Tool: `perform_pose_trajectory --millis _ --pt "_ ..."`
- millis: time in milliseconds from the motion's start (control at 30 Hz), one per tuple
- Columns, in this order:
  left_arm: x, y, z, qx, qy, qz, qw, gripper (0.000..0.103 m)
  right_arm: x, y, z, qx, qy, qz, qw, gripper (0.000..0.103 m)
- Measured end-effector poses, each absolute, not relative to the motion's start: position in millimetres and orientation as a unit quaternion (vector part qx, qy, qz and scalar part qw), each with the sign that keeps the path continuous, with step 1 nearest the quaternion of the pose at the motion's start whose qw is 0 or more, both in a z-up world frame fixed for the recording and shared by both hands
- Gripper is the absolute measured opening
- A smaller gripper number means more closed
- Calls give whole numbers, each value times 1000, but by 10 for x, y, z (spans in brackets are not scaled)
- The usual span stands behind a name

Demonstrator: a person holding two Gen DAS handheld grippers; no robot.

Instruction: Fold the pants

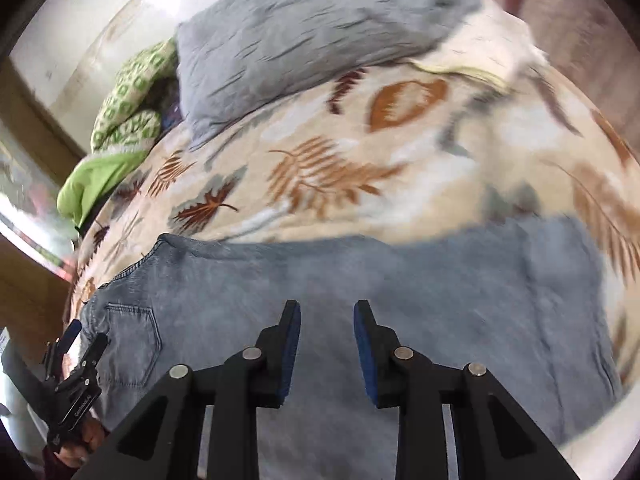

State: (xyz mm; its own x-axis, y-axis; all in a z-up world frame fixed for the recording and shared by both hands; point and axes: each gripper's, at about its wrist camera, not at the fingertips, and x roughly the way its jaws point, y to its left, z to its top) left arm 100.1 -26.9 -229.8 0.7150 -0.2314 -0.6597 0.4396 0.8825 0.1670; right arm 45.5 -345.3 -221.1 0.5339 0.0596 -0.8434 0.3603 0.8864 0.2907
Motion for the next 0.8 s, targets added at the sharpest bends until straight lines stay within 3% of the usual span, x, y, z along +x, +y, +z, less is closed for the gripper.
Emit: perform_pose_trajectory --millis 367,500,667,800 --pt "727 -827 -2713 191 439 -172 861 81 159 -3823 -2544 265 527 -119 799 32" --pt "795 -874 -2703 208 461 -156 849 86 146 -3925 -2570 276 529 -106 796 32" --pt "781 -902 -2481 195 464 -155 850 86 -129 -4237 -2429 318 465 -151 812 32" --pt "705 -981 -2143 156 436 -190 866 86 -475 -4463 -2141 307 362 -194 858 32"
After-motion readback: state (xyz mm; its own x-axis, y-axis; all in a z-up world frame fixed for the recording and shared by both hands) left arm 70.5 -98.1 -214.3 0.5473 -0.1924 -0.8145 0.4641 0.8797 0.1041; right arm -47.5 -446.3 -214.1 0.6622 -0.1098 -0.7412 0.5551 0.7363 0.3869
